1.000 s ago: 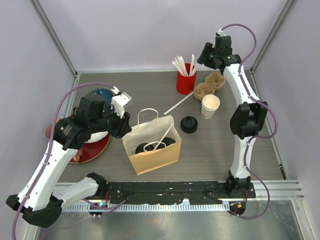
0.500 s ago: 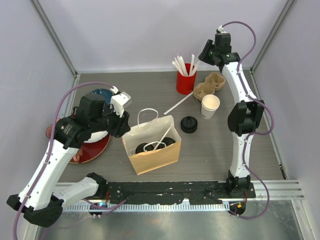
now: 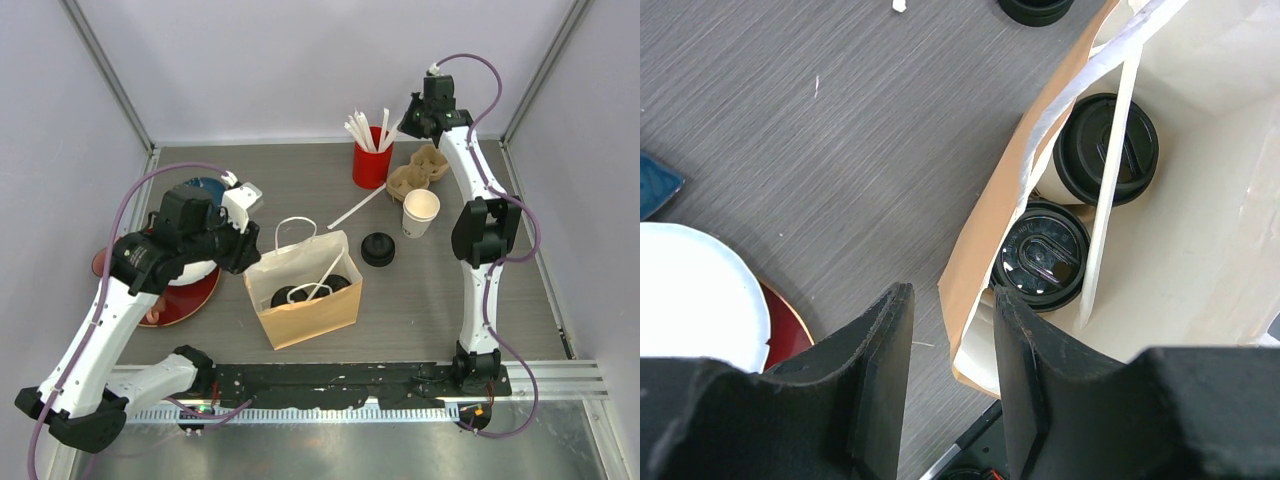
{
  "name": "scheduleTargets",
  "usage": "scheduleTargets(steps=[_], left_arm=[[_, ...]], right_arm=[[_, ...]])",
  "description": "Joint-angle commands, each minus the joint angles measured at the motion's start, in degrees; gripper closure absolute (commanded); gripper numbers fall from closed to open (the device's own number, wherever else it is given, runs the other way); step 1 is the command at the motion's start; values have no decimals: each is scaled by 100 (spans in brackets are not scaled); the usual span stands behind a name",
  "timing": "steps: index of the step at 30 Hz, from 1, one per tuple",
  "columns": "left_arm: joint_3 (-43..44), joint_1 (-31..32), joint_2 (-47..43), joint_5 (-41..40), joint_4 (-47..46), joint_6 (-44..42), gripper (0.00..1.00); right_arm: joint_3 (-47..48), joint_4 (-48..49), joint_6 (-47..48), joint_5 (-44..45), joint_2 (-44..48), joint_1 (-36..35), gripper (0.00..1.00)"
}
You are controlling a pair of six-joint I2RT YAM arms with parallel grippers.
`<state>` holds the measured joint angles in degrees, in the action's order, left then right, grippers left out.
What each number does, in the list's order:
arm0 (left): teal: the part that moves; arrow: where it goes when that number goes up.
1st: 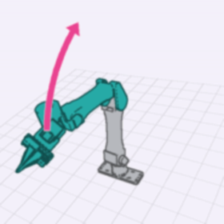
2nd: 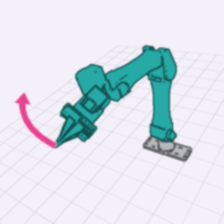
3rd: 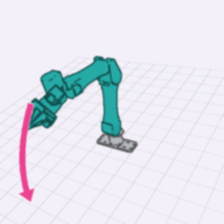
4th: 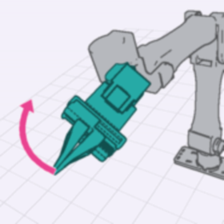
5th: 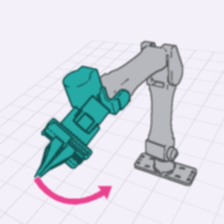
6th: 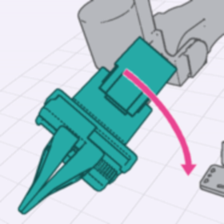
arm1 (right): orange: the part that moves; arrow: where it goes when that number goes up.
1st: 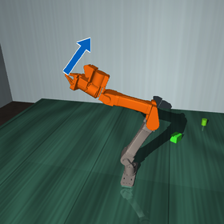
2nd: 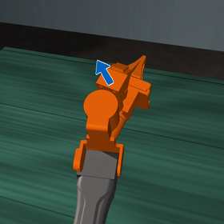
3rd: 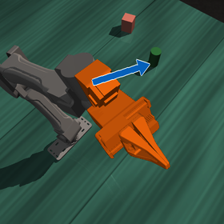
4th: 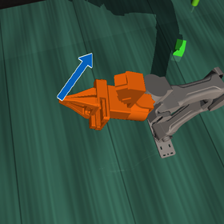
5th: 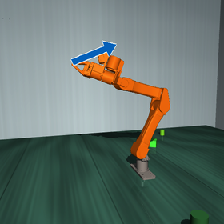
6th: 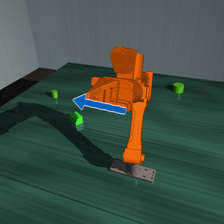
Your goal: Pack the takeout coffee
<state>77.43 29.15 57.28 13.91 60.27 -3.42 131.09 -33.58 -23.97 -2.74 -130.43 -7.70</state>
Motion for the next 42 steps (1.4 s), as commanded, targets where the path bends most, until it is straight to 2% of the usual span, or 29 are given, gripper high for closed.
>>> scheduleTargets(steps=[1,6,21,28,31,32,34,36,42], left_arm=[[44,-23,-23,-3,-121,-1,59],[53,-32,-23,6,-121,-10,59],[71,-23,-41,6,-156,-115,58],[115,-32,-94,-47,-121,-106,58],[132,-23,-76,-29,-130,-89,58],[132,-32,-76,-29,-138,-80,58],[150,-32,-76,-38,-173,-80,58],[150,-23,-68,-46,-200,-89,58],[185,-23,11,-11,-270,-27,58]], right_arm=[[321,159,138,-7,132,-3,98],[146,185,339,-60,378,-12,99],[-347,-43,1060,-393,1994,-21,99],[75,-430,1043,-674,2750,-21,99],[84,-579,964,-1507,3242,-12,99],[75,-701,929,-2136,3383,-3,99],[-21,-772,727,-2729,3820,76,99],[-372,-799,622,-3431,4156,94,99],[-1663,-597,7,-4725,5421,102,99]])
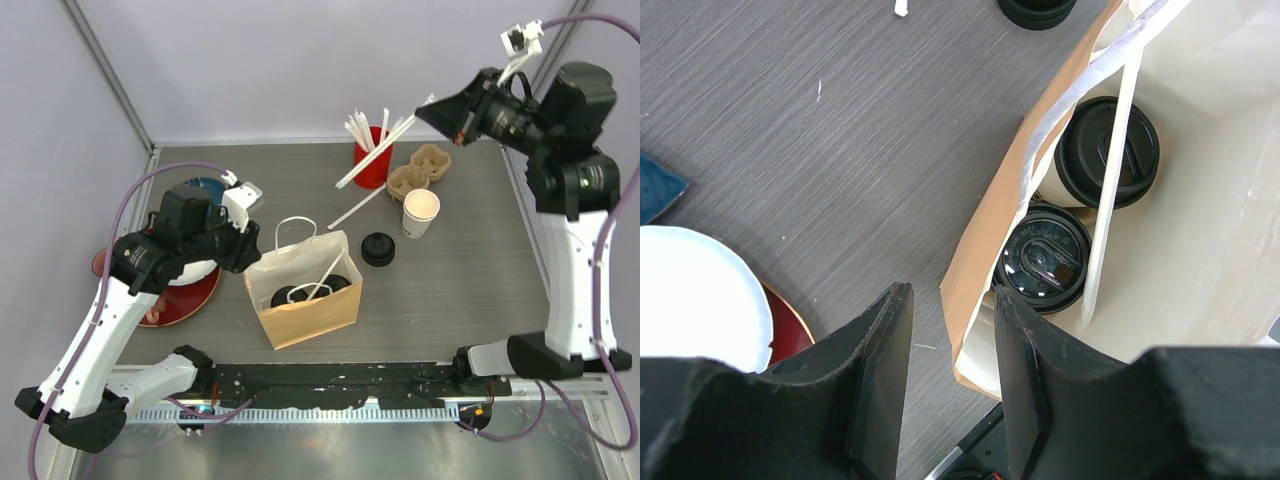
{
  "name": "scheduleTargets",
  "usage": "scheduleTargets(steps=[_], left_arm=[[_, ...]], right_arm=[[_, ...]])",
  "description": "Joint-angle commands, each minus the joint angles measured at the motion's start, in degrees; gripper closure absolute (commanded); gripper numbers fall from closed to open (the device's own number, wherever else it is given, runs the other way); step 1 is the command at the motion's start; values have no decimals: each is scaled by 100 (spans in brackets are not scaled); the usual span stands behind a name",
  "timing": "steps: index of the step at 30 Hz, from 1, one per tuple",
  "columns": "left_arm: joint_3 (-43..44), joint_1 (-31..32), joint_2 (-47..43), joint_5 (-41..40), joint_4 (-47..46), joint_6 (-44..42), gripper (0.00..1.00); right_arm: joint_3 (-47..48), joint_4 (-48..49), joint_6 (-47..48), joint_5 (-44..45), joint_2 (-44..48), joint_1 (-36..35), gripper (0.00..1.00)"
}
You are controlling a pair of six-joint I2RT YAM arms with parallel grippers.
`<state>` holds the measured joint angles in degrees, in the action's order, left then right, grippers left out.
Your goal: Pack the takeout coffee
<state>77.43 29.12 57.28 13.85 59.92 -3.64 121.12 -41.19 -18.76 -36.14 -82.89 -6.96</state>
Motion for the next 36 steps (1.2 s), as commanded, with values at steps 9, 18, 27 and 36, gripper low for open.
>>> scheduleTargets(steps=[9,18,27,36], left_arm=[[-44,-21,-58,39,-455,109,58],[-70,-38,-164,-75,-385,56,58],[-70,-117,-199,-101,-385,39,58],[44,-336,-208,-696,-507,337,54]], right_arm=[[-4121,2079,-1788,-994,2733,-454,99],[-4518,2501,-989,1302,2076,-3196,99],[-4308,1773,-374,1811,2041,-3303,34],[-3552,1544,-698,2173,1751,-1770,14]])
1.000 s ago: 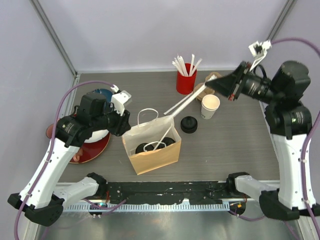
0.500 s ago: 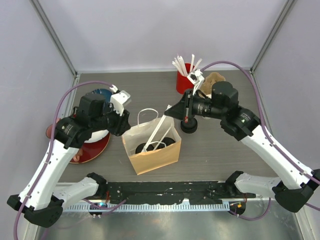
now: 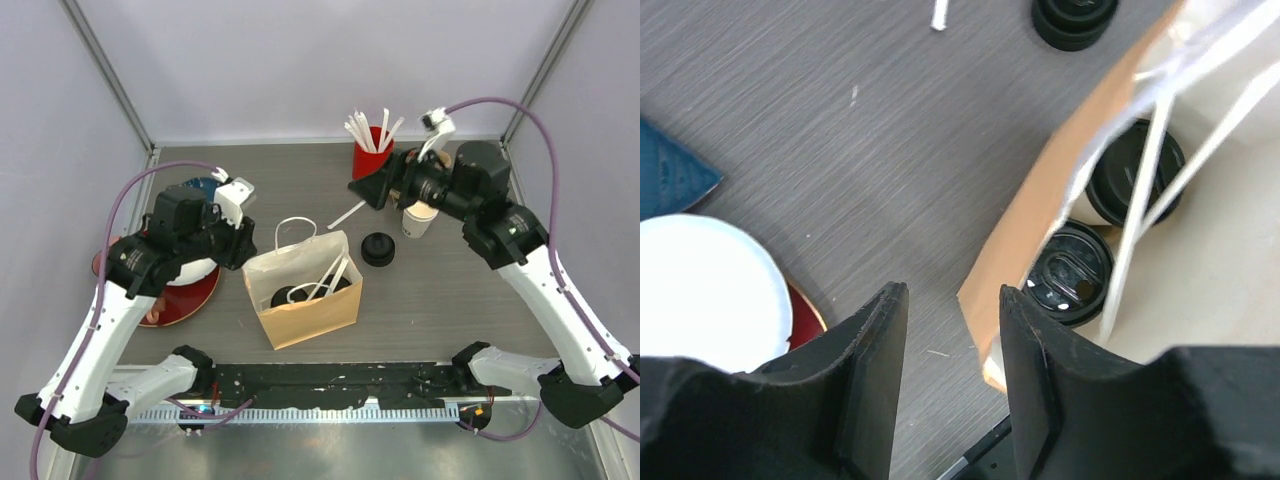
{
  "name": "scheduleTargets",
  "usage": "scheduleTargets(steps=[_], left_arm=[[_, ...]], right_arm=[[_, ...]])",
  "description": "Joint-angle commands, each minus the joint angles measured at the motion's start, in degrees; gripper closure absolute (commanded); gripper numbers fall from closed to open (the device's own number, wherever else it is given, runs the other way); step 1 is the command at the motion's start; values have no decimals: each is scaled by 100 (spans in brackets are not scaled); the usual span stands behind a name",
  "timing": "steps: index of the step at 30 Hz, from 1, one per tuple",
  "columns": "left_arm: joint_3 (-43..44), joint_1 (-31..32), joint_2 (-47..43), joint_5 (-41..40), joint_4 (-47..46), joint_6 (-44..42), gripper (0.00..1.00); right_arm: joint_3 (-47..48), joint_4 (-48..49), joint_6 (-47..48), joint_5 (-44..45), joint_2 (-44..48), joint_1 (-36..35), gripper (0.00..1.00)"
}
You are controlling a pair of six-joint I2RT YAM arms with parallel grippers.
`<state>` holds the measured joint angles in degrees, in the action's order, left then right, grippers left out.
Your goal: Pack the takeout coffee
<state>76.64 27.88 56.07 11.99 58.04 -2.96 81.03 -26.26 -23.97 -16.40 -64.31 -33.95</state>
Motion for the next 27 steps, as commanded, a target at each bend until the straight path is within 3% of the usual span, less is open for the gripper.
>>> scheduleTargets(steps=[1,9,12,15,19,22,27], left_arm=[[149,-326,-79,-592,-398,409,52],[589,-1697,0,-724,-496,1419,45],[405,-2154,-70,-1233,-513,1745,40],[-113,-2585,-289,-1980,-776,2026,33],[-1279,-2761,-702,-2341,-1731,2475,22],[-1870,-2761,-791,-2473,-2217,2528,15],[-2381,-2761,-484,-3226,-2665,2634,19]], right_arm=[[509,-19,-205,208,-195,1152,13],[721,-178,348,813,-661,2726,12],[458,-46,305,1190,-697,3219,13],[-68,313,348,2374,-505,3492,13],[-1664,1794,805,4035,67,3501,15],[-2257,2231,824,4180,385,3650,15],[-2724,2239,1166,4127,420,3756,13]])
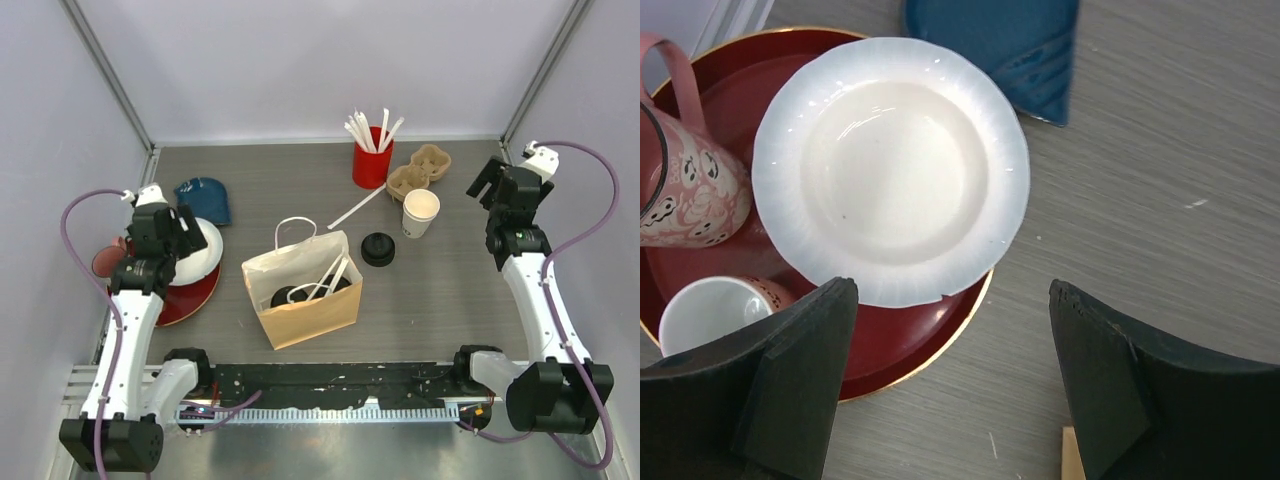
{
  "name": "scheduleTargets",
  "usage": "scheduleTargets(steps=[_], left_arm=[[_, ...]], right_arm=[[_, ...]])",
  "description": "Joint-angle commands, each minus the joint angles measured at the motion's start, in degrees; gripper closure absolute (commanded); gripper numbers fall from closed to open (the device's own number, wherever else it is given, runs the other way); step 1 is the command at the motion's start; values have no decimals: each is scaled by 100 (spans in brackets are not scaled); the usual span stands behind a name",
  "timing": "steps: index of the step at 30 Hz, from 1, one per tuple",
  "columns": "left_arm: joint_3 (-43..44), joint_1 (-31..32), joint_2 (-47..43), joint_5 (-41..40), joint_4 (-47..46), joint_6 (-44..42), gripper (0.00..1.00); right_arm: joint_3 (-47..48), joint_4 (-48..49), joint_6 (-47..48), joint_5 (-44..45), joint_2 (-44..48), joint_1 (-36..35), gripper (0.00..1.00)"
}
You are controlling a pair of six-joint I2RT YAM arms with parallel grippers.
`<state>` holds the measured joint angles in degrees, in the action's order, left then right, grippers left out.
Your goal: Pack the takeout coffee
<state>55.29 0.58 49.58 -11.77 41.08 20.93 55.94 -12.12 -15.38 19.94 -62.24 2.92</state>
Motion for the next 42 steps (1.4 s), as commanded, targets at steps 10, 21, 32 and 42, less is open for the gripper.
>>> scheduleTargets(steps=[10,21,32,42], left_arm=[[-1248,-32,236,-1056,-1841,-45,0],[-1723,-32,236,-712,-2175,121,0],[-1837,-32,104,-309,-1955,781,0],[-1908,-32,52,-168,-1911,544,0]], right_arm=[[-1462,1598,377,255,660,200,10],[-2421,1976,194,361,1442,200,9],[-2773,2065,202,378,1829,200,10],[-2826,2012,184,308,1856,200,10]])
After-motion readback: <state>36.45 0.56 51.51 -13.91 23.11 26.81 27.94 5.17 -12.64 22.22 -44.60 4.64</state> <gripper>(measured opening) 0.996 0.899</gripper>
